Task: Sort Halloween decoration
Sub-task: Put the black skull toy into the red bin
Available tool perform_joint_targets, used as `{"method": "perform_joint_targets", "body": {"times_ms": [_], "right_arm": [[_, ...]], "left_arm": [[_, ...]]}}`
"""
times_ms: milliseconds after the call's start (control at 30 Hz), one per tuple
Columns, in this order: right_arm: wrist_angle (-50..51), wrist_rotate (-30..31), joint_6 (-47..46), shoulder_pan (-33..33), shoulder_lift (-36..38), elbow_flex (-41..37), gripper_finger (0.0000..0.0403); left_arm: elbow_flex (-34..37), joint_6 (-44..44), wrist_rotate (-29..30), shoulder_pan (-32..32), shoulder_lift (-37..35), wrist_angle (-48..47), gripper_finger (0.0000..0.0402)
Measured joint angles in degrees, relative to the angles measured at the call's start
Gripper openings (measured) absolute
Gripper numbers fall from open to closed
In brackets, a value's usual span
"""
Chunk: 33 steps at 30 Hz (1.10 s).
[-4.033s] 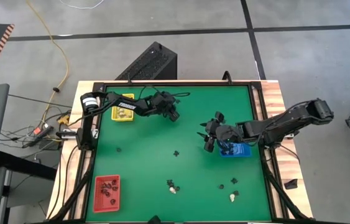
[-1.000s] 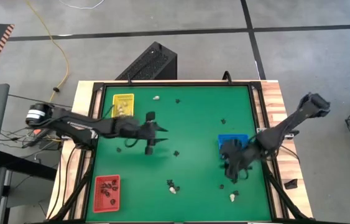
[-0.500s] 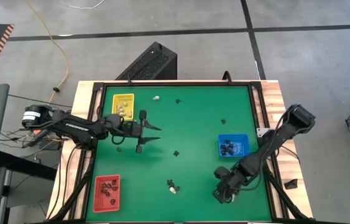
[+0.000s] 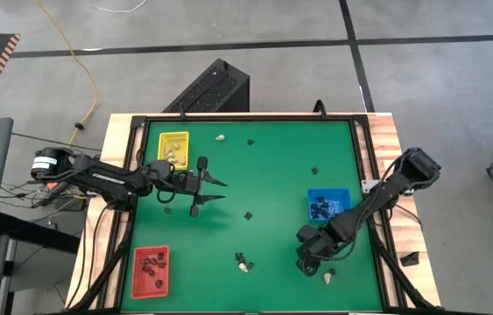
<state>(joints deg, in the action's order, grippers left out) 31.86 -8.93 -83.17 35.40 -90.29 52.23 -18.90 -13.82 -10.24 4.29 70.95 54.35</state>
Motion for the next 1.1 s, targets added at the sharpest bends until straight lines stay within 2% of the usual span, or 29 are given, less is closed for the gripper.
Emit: {"method": "perform_joint_targets", "body": {"times_ms": [167, 400, 700, 900, 1033, 1100], "right_arm": [[-0.2, 0.7, 4.0, 1.1, 0.0, 0.0, 0.0201], [-0.6, 6.0, 5.8, 2.9, -0.9, 0.0, 0.0201], [-2.0, 3.4, 8.6, 2.8, -7.3, 1.0, 0.0197], [0.8, 3.8, 9.3, 3.0, -8.2, 2.7, 0.0151], [3.9, 6.7, 11.8, 3.6, -7.8, 4.8, 0.0112], [5.1, 9.2, 13.8, 3.7, -7.8, 6.4, 0.0108]], "left_arm": [[0.0, 0.1, 0.0, 0.0, 0.0, 0.0, 0.0151], [0.0, 0.0, 0.0, 0.0, 0.0, 0.0, 0.0151], [0.0, 0.0, 0.1, 0.0, 0.1, 0.1, 0.0151], [0.0, 0.0, 0.0, 0.0, 0.1, 0.1, 0.0151], [0.0, 0.0, 0.0, 0.0, 0.1, 0.0, 0.0151], [0.0, 0.0, 0.0, 0.0, 0.1, 0.0, 0.0151]]}}
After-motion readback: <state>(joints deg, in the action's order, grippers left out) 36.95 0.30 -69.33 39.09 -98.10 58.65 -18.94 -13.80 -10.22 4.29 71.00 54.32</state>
